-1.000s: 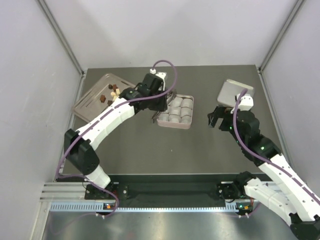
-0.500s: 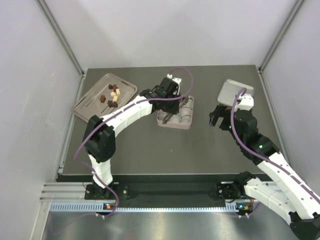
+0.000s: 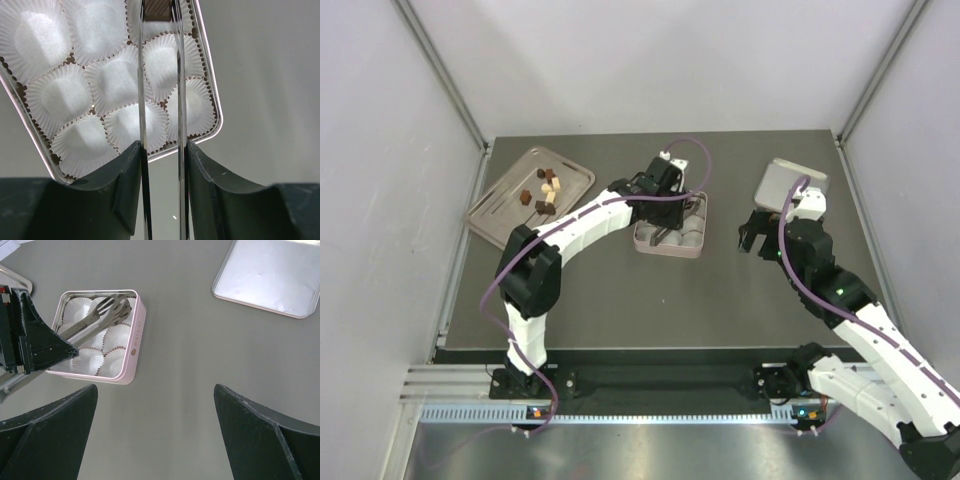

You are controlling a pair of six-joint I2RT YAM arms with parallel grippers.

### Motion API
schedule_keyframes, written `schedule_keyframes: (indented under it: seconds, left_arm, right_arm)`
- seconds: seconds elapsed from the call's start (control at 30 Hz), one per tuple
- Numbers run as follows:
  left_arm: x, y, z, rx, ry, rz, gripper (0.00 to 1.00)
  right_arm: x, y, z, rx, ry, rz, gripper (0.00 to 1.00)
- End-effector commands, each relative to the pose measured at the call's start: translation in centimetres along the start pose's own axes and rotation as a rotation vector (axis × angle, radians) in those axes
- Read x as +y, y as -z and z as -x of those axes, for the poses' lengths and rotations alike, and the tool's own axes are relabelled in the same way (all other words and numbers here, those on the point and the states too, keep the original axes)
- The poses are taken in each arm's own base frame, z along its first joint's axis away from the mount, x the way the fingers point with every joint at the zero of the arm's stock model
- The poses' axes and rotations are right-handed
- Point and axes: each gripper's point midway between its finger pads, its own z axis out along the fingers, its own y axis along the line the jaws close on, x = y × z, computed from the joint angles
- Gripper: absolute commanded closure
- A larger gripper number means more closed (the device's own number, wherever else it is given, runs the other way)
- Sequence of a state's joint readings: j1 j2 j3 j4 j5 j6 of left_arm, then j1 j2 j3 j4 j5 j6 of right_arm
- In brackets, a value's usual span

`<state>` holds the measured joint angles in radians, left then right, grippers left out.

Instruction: Pack the chocolate

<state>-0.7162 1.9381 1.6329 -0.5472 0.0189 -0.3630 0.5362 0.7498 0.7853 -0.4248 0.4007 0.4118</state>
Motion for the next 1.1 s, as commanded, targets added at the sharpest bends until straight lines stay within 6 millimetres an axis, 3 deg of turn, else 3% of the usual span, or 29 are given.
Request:
schedule_keyframes:
  seconds: [0.0,0.33,0.43,0.5,0.67,0.77,0.9,0.97,1.07]
  left_arm:
    - [-1.6,1.3,3.4,-0.105,-0.024,-0.047,0.56]
    - [-1.2,4.2,5.3,-0.165,-0.037,-0.007,0.51]
    - [-1.0,5.8,5.6,-0.172,-0.035,0.011,0.52]
    - [0.3,7.7,6.5,-0.203,-0.033,0.091,0.52]
    - [4.8,14.3,8.4,-0.314,-0.022,0.301,0.51]
    - [8.3,16.8,8.4,-0.324,0.037,0.382,0.50]
    - [13.4,18.1,6.9,-0.295,0.142,0.447,0.50]
    - [16.7,18.5,5.4,-0.268,0.219,0.492,0.50]
    - [19.8,18.4,2.9,-0.236,0.329,0.510,0.50]
  right_arm:
    - [0.9,0.3,2.2,-0.059,-0.009,0.017,0.00]
    - [1.2,0.6,2.4,-0.065,-0.020,0.040,0.00]
    - [1.3,0.7,2.4,-0.063,-0.025,0.048,0.00]
    - [1.4,0.8,2.4,-0.061,-0.025,0.052,0.00]
    - [1.4,0.9,2.1,-0.057,-0.028,0.062,0.00]
    - [1.6,0.6,1.5,-0.042,-0.026,0.069,0.00]
    - [1.9,0.3,1.3,-0.033,-0.022,0.080,0.00]
    - [2.0,0.2,1.2,-0.031,-0.019,0.084,0.00]
    - [2.0,0.1,1.0,-0.025,-0.013,0.083,0.00]
